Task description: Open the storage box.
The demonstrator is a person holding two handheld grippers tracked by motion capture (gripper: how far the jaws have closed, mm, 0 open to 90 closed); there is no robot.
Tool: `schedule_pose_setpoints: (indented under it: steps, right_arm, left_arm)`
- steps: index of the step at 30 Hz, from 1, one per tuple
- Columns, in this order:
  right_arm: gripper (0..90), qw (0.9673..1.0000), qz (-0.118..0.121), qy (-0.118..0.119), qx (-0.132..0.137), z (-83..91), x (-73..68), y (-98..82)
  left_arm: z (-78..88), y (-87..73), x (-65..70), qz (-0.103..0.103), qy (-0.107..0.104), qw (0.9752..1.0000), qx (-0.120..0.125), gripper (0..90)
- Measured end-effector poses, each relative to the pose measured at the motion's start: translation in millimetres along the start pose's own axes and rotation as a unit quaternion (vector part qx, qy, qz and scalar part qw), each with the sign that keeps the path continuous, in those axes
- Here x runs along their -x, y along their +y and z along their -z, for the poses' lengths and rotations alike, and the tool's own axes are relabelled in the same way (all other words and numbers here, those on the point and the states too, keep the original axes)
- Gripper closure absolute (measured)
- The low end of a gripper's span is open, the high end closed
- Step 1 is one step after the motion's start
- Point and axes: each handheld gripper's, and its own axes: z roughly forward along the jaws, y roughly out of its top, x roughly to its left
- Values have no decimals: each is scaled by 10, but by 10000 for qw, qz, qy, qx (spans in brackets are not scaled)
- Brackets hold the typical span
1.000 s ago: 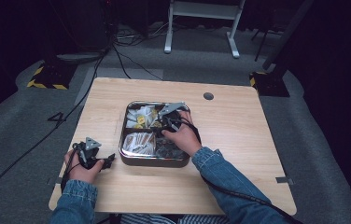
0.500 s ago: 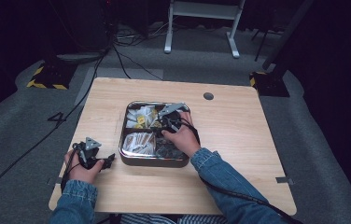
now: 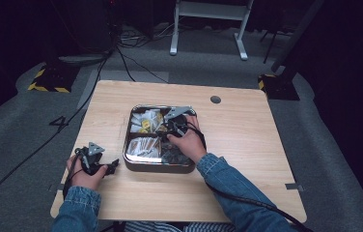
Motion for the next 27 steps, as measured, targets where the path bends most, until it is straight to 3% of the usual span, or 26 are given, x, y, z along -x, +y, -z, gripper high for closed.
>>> schedule_pose_setpoints:
  steps: [10,27]
  right_arm:
    - [591,9998,-9,28,177,101,2,69]
    - [591,9980,41,-25,636,528,32,228]
  left_arm:
    - [-1,2,-1,-6,-3,10000,-2,167]
    - [-1,2,-1,-6,-2,10000,-2,167]
